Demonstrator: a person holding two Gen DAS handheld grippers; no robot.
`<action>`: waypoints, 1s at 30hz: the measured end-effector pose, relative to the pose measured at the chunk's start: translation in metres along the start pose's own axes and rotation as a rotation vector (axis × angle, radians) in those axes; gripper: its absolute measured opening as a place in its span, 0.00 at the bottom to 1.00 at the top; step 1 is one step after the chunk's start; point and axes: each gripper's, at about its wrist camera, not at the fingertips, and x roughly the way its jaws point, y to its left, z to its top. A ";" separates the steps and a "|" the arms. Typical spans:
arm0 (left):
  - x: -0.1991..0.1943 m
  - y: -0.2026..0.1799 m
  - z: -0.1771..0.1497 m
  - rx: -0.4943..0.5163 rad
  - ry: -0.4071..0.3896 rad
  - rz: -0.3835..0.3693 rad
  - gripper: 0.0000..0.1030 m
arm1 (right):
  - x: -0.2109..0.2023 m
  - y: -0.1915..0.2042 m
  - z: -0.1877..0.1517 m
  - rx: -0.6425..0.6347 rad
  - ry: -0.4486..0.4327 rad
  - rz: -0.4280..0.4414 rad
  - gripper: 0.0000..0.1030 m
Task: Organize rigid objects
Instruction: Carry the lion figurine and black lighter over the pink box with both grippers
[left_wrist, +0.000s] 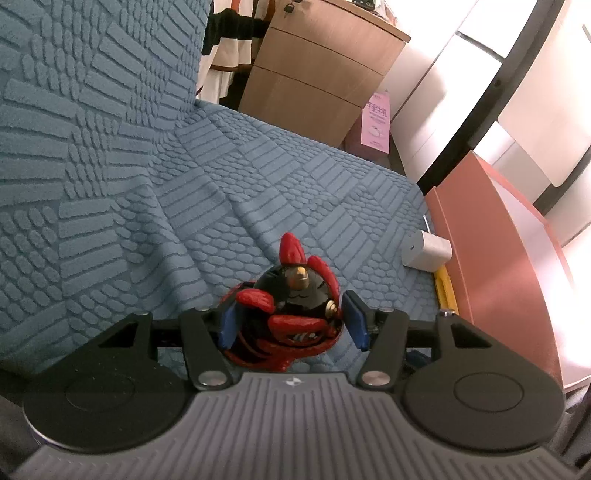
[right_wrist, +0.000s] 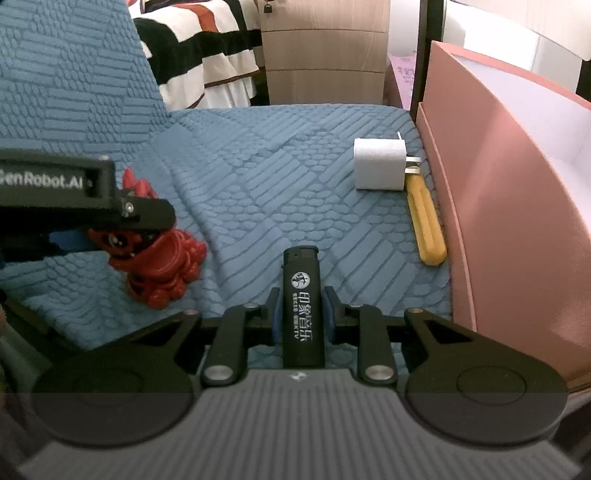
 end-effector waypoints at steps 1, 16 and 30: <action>0.000 0.000 0.000 -0.002 -0.001 -0.001 0.61 | -0.001 -0.001 0.001 0.008 0.004 0.000 0.25; -0.026 -0.002 0.011 -0.073 0.020 -0.035 0.59 | -0.039 -0.017 0.032 0.088 0.030 0.064 0.25; -0.089 -0.086 0.061 0.017 -0.010 -0.086 0.59 | -0.125 -0.053 0.087 0.095 -0.087 0.129 0.25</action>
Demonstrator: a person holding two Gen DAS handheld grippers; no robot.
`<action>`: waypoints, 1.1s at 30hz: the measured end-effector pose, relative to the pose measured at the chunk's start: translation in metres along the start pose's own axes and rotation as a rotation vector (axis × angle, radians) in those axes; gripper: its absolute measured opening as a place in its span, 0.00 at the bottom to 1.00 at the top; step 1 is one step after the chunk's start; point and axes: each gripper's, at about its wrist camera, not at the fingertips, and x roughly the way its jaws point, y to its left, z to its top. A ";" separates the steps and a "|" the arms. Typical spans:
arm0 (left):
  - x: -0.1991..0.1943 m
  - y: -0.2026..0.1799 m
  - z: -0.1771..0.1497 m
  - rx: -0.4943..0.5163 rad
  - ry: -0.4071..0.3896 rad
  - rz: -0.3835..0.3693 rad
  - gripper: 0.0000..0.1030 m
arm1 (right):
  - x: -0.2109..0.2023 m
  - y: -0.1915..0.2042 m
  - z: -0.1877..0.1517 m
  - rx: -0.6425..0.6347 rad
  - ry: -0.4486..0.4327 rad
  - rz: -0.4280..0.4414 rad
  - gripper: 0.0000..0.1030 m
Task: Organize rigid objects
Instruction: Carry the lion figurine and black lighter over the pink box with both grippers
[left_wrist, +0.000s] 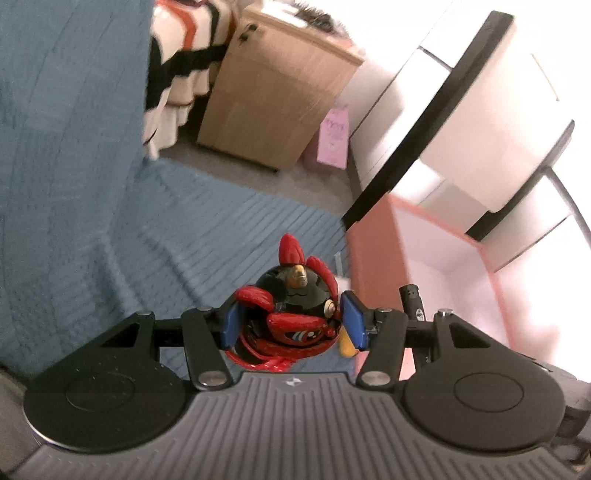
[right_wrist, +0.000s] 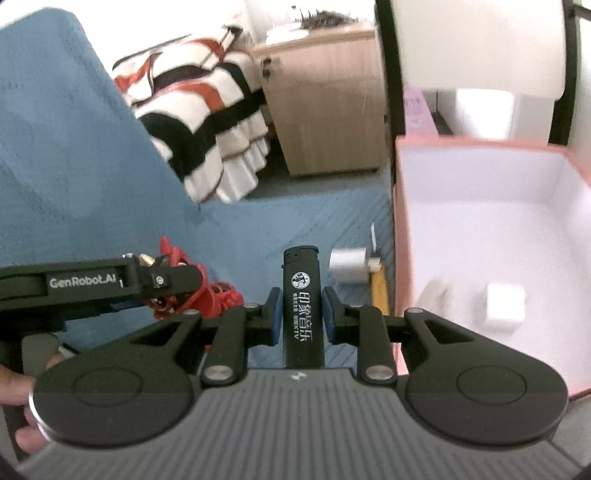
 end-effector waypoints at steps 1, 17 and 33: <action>-0.004 -0.008 0.005 0.005 -0.006 0.000 0.59 | -0.007 -0.003 0.007 0.001 -0.013 0.006 0.25; -0.034 -0.137 0.044 0.090 -0.094 -0.098 0.59 | -0.082 -0.062 0.068 0.040 -0.161 0.010 0.25; 0.055 -0.228 0.011 0.134 -0.012 -0.137 0.59 | -0.073 -0.163 0.050 0.128 -0.115 -0.074 0.25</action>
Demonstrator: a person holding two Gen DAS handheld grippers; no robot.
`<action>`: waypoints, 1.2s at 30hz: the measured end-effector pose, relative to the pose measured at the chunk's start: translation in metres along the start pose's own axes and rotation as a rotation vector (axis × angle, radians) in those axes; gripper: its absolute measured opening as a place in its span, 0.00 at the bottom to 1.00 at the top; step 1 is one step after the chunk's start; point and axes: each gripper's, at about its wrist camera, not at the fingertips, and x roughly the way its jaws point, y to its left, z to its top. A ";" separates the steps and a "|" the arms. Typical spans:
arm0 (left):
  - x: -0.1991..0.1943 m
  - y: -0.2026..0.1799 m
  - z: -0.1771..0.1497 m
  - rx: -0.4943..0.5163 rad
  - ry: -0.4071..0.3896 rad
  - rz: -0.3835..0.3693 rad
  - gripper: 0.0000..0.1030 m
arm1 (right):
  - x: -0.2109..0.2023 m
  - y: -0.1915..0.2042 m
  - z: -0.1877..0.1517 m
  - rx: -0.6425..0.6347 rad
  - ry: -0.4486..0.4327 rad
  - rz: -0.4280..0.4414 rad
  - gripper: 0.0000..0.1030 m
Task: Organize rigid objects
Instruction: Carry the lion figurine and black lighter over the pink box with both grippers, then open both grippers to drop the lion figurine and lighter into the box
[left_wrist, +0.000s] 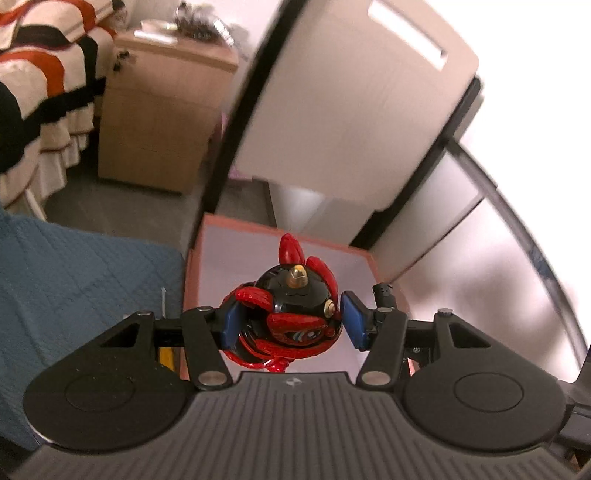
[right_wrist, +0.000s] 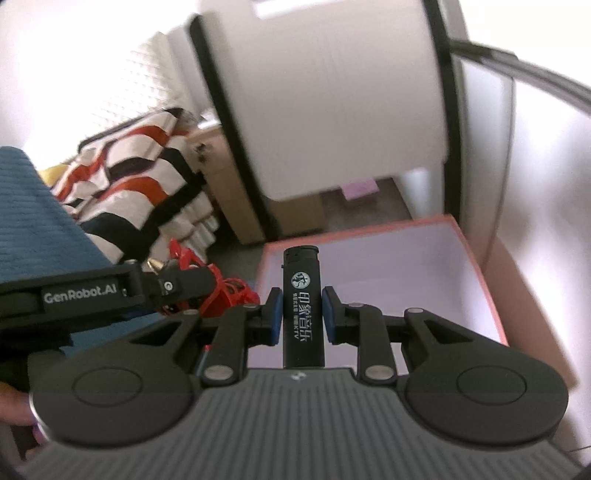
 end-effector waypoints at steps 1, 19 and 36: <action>0.009 0.000 -0.004 0.003 0.011 0.006 0.59 | 0.005 -0.008 -0.004 0.011 0.017 -0.012 0.25; 0.121 -0.001 -0.077 0.041 0.285 0.056 0.59 | 0.076 -0.086 -0.080 0.137 0.312 -0.102 0.26; 0.113 0.005 -0.078 0.059 0.273 0.032 0.61 | 0.075 -0.082 -0.073 0.143 0.309 -0.129 0.28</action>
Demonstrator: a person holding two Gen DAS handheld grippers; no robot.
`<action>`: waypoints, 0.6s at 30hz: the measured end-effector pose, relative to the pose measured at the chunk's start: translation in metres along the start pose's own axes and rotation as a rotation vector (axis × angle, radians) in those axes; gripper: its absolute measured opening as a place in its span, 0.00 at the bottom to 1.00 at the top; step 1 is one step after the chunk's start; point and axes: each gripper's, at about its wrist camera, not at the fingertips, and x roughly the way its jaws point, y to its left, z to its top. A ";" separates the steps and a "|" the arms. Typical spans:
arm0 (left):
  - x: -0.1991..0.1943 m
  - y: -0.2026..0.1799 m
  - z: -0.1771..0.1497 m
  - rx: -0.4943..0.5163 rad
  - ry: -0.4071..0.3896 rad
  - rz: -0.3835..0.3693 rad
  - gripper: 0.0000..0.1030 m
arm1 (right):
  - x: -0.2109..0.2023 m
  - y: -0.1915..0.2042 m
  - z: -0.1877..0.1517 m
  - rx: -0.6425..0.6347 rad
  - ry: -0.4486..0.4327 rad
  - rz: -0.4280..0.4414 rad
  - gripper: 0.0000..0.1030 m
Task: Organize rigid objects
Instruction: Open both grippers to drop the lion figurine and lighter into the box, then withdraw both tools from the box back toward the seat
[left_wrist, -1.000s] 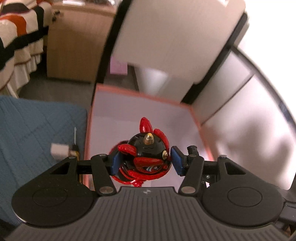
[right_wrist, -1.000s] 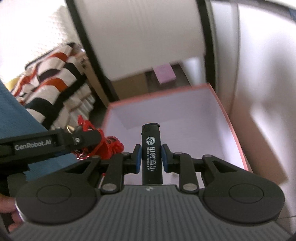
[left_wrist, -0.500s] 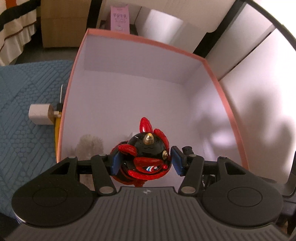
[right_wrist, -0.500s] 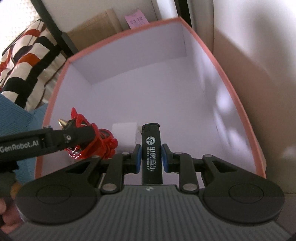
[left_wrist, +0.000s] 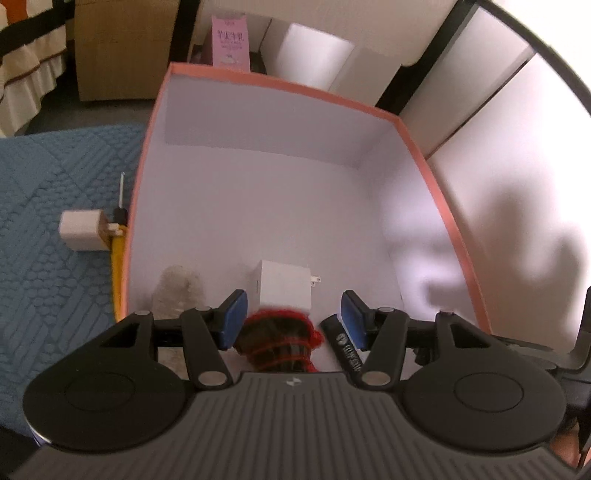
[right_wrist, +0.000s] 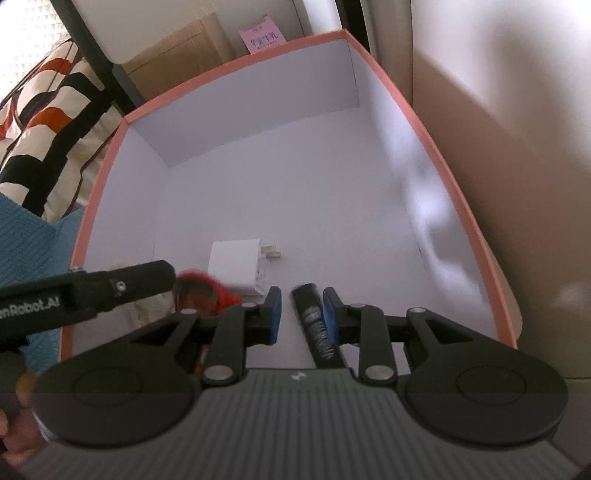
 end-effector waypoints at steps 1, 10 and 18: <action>-0.006 0.000 0.001 0.001 -0.012 -0.002 0.61 | -0.003 0.001 0.001 0.002 -0.009 0.002 0.28; -0.082 0.003 0.008 0.043 -0.172 0.003 0.61 | -0.058 0.026 0.012 -0.021 -0.145 0.043 0.28; -0.151 0.017 0.004 0.057 -0.299 -0.020 0.61 | -0.106 0.063 0.004 -0.044 -0.273 0.059 0.28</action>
